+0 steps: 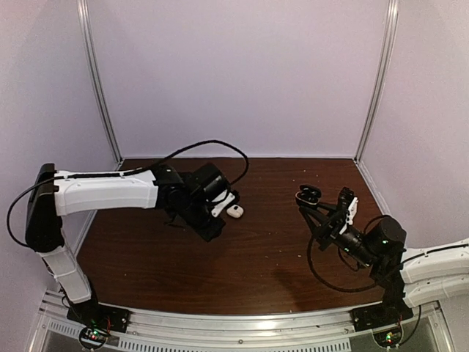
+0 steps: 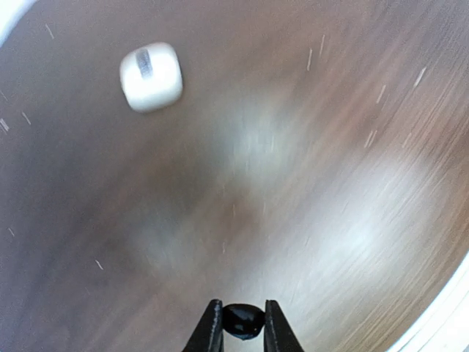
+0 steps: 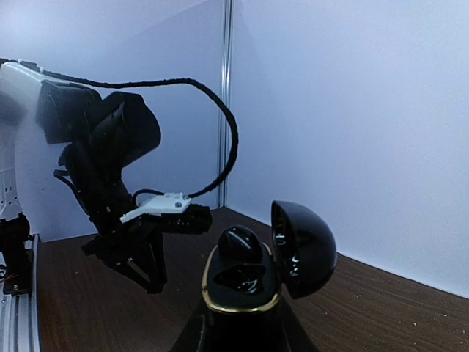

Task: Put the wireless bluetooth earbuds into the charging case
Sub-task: Pick up the right earbud from the center of the board, then insert the right earbud into the right side groove of the charging case.

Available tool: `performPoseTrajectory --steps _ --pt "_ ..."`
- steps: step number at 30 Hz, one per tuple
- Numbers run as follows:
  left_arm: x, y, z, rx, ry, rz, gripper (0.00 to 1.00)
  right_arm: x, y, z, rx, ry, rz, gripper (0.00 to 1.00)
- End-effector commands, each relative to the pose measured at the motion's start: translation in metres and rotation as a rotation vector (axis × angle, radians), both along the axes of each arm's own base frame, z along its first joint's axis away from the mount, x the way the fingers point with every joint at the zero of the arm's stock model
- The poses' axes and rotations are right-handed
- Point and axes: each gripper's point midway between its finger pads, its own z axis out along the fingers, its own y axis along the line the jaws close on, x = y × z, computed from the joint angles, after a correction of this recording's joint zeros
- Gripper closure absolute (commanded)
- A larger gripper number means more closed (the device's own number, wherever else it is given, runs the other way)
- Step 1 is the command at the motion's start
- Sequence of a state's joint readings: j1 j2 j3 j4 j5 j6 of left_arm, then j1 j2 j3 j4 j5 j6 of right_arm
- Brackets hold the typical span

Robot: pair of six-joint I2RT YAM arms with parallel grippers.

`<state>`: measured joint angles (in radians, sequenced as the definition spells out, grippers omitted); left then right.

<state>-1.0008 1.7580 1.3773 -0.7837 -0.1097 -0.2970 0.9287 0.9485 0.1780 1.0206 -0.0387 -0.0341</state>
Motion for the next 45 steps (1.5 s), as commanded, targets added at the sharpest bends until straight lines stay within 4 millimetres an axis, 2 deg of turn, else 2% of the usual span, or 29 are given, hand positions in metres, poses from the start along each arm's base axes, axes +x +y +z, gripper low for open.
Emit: performPoseTrajectory --steps 1,4,7,9,14,19,20,25,33,45 --pt "0.03 -0.034 0.097 -0.385 -0.263 0.014 0.91 0.009 0.006 0.016 0.005 -0.027 -0.018 1.0" --pt "0.024 -0.041 0.164 -0.635 -0.412 -0.041 0.92 0.013 0.016 0.019 -0.005 -0.031 -0.006 1.0" --pt "0.012 -0.038 0.218 -0.831 -0.543 -0.092 0.92 0.017 0.026 0.024 -0.003 -0.04 0.01 1.0" --pt "0.002 -0.036 0.244 -0.924 -0.606 -0.12 0.91 0.021 0.035 0.031 0.004 -0.048 0.026 1.0" --pt "-0.02 -0.041 0.279 -1.092 -0.696 -0.184 0.91 0.026 0.054 0.04 0.024 -0.056 0.067 1.0" --pt "-0.036 -0.056 0.288 -1.156 -0.722 -0.237 0.9 0.027 0.065 0.049 0.049 -0.084 0.086 1.0" --pt "-0.043 -0.063 0.288 -1.17 -0.706 -0.273 0.9 0.027 0.068 0.05 0.051 -0.086 0.09 1.0" --pt "-0.05 -0.083 0.28 -1.177 -0.668 -0.31 0.9 0.027 0.079 0.057 0.065 -0.087 0.087 1.0" --pt "-0.049 -0.091 0.283 -1.195 -0.67 -0.301 0.9 0.024 0.09 0.057 0.047 -0.071 0.054 1.0" --pt "-0.045 -0.107 0.277 -1.172 -0.657 -0.309 0.9 0.029 0.093 0.056 0.039 -0.037 -0.001 1.0"
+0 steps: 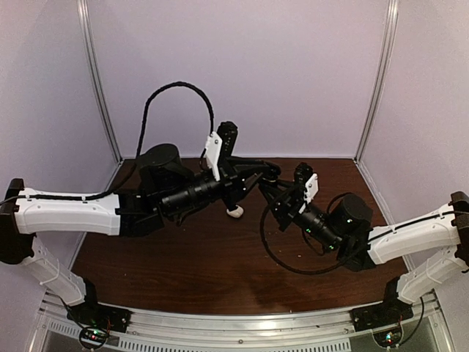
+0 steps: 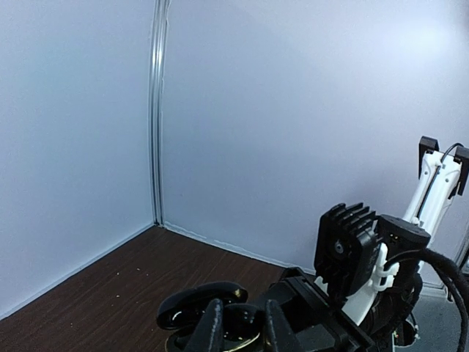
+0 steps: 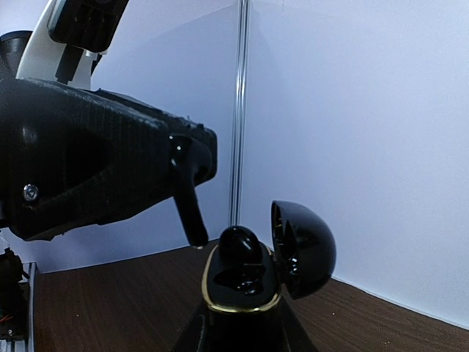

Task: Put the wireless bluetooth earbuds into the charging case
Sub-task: Insert the right earbud into the right side groove of the charging case.

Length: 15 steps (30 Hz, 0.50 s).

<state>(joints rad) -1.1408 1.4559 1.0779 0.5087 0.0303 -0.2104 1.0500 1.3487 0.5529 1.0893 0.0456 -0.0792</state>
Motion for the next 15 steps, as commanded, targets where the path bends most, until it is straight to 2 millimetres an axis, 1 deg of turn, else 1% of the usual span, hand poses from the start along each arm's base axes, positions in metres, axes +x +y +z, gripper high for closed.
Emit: performPoseTrajectory --steps 1,15 --pt "-0.001 -0.006 0.015 -0.041 -0.03 -0.008 0.9 0.004 0.001 0.009 0.02 0.002 -0.03 1.0" --pt "0.006 -0.014 0.004 -0.008 -0.011 0.009 0.91 0.0 0.007 0.009 0.014 0.002 -0.017 1.0"
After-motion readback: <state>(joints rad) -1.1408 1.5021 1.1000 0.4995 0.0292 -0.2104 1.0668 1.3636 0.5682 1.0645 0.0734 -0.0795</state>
